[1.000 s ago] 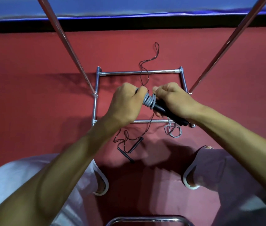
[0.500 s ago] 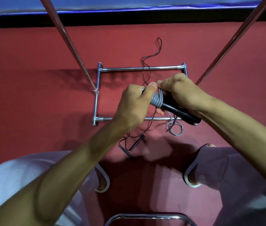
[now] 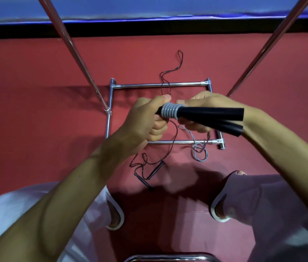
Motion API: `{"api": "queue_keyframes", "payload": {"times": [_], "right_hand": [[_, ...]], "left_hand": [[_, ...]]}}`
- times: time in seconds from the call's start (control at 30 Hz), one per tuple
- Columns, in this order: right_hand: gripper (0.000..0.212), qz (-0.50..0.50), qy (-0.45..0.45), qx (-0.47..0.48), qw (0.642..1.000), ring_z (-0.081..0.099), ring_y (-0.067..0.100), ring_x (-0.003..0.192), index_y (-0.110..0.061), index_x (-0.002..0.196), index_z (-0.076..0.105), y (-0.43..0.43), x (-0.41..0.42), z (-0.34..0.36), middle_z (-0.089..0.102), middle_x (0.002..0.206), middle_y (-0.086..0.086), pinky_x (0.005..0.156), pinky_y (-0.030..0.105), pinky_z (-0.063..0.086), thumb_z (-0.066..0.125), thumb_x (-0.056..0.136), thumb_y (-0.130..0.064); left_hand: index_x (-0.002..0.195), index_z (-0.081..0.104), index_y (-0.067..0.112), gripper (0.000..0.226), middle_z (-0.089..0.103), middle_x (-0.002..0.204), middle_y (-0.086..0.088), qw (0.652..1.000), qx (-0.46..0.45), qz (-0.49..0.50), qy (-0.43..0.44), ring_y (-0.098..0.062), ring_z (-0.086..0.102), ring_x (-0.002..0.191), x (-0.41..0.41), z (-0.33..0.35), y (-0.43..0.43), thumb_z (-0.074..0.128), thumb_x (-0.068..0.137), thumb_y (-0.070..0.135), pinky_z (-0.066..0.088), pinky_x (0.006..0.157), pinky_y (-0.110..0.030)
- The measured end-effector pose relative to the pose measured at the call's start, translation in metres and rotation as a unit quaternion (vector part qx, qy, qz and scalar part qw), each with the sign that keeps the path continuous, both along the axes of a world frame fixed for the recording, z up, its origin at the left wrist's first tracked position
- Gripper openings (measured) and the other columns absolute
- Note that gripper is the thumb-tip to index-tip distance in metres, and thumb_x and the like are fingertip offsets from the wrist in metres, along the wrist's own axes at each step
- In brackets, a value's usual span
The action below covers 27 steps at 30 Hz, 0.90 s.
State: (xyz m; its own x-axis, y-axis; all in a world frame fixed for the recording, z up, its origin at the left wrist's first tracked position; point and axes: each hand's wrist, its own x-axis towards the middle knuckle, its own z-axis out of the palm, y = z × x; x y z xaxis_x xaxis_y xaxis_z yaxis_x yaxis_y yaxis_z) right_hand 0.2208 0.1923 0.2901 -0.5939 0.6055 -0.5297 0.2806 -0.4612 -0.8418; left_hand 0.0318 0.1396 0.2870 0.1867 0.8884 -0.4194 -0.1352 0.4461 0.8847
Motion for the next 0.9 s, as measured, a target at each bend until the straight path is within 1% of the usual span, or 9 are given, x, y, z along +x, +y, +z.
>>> {"api": "queue_keyframes", "payload": {"times": [0.1, 0.37, 0.47, 0.6, 0.67, 0.73, 0.8, 0.83, 0.9], "right_hand": [[0.045, 0.004, 0.099, -0.163, 0.982, 0.030, 0.005, 0.043, -0.016, 0.066, 0.051, -0.003, -0.004, -0.016, 0.045, 0.065, 0.001, 0.035, 0.015, 0.018, 0.025, 0.103, -0.007], [0.032, -0.159, 0.066, -0.121, 0.978, 0.023, 0.004, 0.042, -0.015, 0.077, 0.044, -0.019, -0.032, -0.028, 0.039, 0.064, 0.003, 0.035, 0.015, 0.013, 0.041, 0.107, -0.021], [0.026, -0.185, 0.005, 0.160, 0.970, 0.036, 0.009, 0.045, -0.013, 0.073, 0.054, -0.021, -0.028, -0.032, 0.053, 0.063, 0.006, 0.040, 0.021, 0.030, 0.071, 0.093, -0.012], [0.005, -0.114, -0.208, 0.629, 0.740, 0.051, 0.010, 0.057, -0.015, 0.080, 0.074, -0.022, -0.010, -0.044, 0.064, 0.067, -0.002, 0.058, 0.032, 0.049, 0.078, 0.083, -0.014], [0.011, -0.094, -0.204, 0.658, 0.718, 0.062, 0.017, 0.056, -0.013, 0.091, 0.079, -0.022, -0.003, -0.042, 0.070, 0.069, 0.000, 0.059, 0.034, 0.053, 0.073, 0.091, -0.022], [0.023, -0.070, -0.181, 0.571, 0.798, 0.067, 0.021, 0.053, -0.011, 0.087, 0.078, -0.019, 0.000, -0.035, 0.071, 0.065, 0.003, 0.056, 0.031, 0.053, 0.067, 0.098, -0.027], [0.026, -0.113, -0.070, 0.265, 0.955, 0.066, 0.019, 0.050, -0.004, 0.086, 0.076, -0.016, -0.005, -0.019, 0.073, 0.067, 0.008, 0.048, 0.023, 0.051, 0.064, 0.100, -0.023], [0.026, -0.138, 0.010, 0.073, 0.988, 0.064, 0.016, 0.048, -0.002, 0.090, 0.075, -0.015, -0.007, -0.012, 0.073, 0.068, 0.007, 0.045, 0.020, 0.049, 0.063, 0.098, -0.023], [0.031, -0.161, 0.102, -0.148, 0.970, 0.053, 0.006, 0.039, -0.002, 0.102, 0.072, -0.016, -0.007, -0.010, 0.068, 0.064, -0.002, 0.039, 0.014, 0.043, 0.057, 0.093, -0.028]], "left_hand": [[0.060, 0.033, 0.020, 0.047, 0.018, 0.043, 0.007, 0.997, -0.056, 0.008, -0.059, -0.006, 0.014, 0.035, -0.007, -0.001, 0.005, 0.042, 0.105, 0.027, 0.012, 0.037, -0.013], [0.057, 0.029, 0.021, 0.047, 0.021, 0.040, 0.008, 0.949, -0.250, 0.102, -0.164, -0.005, 0.016, 0.031, -0.021, -0.007, 0.011, 0.030, 0.104, 0.023, 0.010, 0.028, -0.018], [0.060, 0.026, 0.022, 0.045, 0.021, 0.041, 0.008, 0.922, -0.293, 0.134, -0.214, -0.006, 0.017, 0.031, -0.026, -0.007, 0.013, 0.030, 0.104, 0.021, 0.011, 0.027, -0.019], [0.058, 0.026, 0.020, 0.047, 0.020, 0.042, 0.007, 0.901, -0.300, 0.183, -0.255, -0.007, 0.018, 0.030, -0.038, -0.003, 0.021, 0.025, 0.105, 0.017, 0.010, 0.029, -0.021], [0.057, 0.029, 0.019, 0.048, 0.020, 0.043, 0.008, 0.897, -0.297, 0.194, -0.264, -0.007, 0.017, 0.031, -0.043, 0.000, 0.026, 0.022, 0.105, 0.014, 0.010, 0.030, -0.021], [0.058, 0.031, 0.018, 0.048, 0.020, 0.045, 0.008, 0.896, -0.295, 0.196, -0.268, -0.006, 0.017, 0.033, -0.044, 0.001, 0.028, 0.021, 0.104, 0.012, 0.010, 0.031, -0.021], [0.060, 0.031, 0.018, 0.045, 0.019, 0.047, 0.008, 0.892, -0.301, 0.201, -0.269, -0.006, 0.016, 0.033, -0.043, 0.001, 0.029, 0.021, 0.103, 0.011, 0.010, 0.030, -0.021], [0.061, 0.030, 0.018, 0.044, 0.019, 0.047, 0.008, 0.890, -0.304, 0.205, -0.270, -0.007, 0.016, 0.033, -0.043, 0.000, 0.029, 0.021, 0.103, 0.011, 0.011, 0.030, -0.021], [0.061, 0.030, 0.018, 0.043, 0.018, 0.047, 0.008, 0.886, -0.306, 0.215, -0.275, -0.007, 0.017, 0.033, -0.043, 0.000, 0.029, 0.021, 0.102, 0.011, 0.011, 0.029, -0.022]]}}
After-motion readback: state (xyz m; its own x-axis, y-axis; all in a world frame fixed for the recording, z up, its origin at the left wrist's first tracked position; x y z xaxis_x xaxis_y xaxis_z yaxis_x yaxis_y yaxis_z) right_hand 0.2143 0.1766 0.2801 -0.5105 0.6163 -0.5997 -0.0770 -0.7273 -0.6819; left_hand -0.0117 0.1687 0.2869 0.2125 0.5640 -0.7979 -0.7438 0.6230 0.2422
